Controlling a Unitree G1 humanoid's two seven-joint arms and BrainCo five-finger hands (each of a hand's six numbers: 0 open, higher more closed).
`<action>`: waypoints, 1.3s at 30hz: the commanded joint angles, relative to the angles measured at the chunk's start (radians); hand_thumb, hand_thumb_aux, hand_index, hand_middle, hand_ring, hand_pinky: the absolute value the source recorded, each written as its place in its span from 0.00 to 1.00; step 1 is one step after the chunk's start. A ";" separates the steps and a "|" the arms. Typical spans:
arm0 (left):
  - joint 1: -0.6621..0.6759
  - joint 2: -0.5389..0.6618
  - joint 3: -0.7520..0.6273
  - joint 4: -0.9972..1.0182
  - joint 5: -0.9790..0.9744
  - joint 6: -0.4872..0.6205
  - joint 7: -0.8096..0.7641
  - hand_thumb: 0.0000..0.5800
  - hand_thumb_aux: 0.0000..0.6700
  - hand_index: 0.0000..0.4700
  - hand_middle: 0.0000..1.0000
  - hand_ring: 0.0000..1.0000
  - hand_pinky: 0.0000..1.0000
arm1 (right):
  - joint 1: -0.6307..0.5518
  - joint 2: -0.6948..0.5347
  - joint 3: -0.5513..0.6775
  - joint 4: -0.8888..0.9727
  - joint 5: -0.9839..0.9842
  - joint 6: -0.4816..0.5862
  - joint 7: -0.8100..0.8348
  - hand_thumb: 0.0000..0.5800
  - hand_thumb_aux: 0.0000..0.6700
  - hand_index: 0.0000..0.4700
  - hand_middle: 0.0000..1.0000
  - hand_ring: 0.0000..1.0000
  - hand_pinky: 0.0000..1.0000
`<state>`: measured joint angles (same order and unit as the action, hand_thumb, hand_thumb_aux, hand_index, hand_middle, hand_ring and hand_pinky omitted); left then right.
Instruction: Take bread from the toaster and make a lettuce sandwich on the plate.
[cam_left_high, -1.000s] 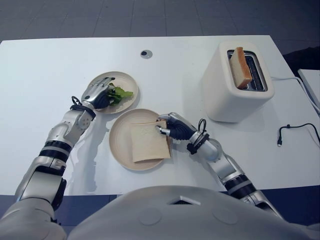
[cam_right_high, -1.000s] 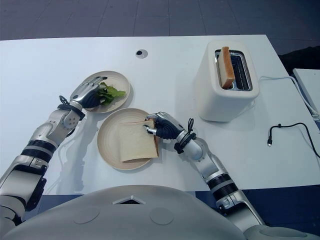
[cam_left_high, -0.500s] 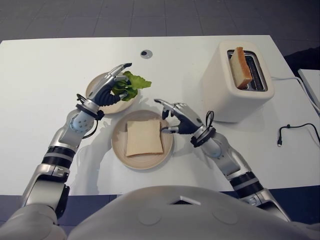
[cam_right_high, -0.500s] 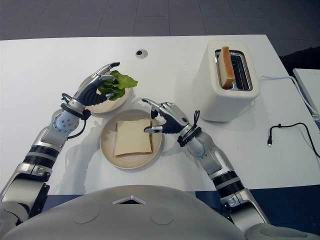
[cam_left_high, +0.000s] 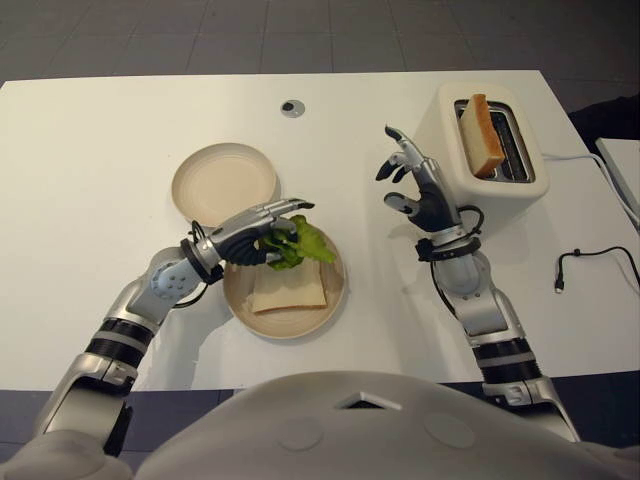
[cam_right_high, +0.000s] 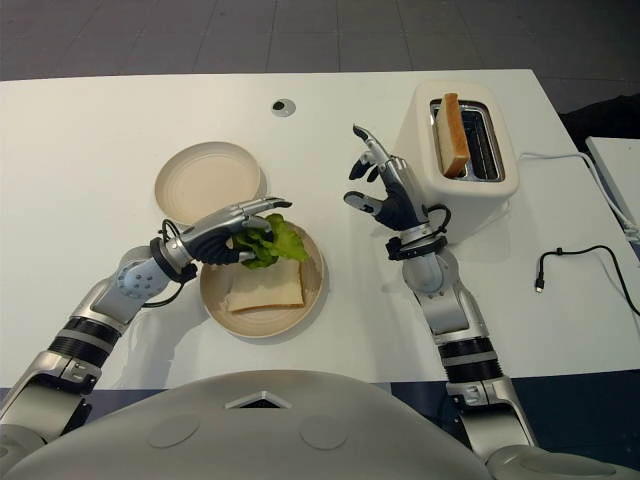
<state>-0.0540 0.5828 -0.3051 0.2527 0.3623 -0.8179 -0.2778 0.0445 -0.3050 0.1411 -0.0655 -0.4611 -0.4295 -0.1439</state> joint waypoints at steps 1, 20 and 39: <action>0.003 0.007 -0.017 0.036 0.066 0.024 -0.013 1.00 1.00 1.00 0.00 0.00 0.00 | 0.012 0.005 -0.012 -0.026 0.047 -0.006 0.028 0.00 0.00 0.00 0.50 0.50 0.50; 0.038 0.082 -0.002 0.005 0.084 0.037 -0.075 0.00 0.00 0.00 0.00 0.00 0.00 | 0.033 0.006 -0.017 -0.083 0.095 -0.065 0.097 0.00 0.00 0.00 0.49 0.49 0.49; 0.049 0.036 0.059 -0.127 -0.283 -0.047 -0.168 0.00 0.00 0.00 0.00 0.00 0.00 | -0.008 -0.078 -0.237 -0.214 0.017 -0.052 0.086 0.00 0.00 0.00 0.00 0.00 0.00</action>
<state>0.0006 0.6151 -0.2587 0.1136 0.0922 -0.8615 -0.4315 0.0559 -0.3354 -0.0147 -0.2392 -0.3951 -0.5203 -0.0395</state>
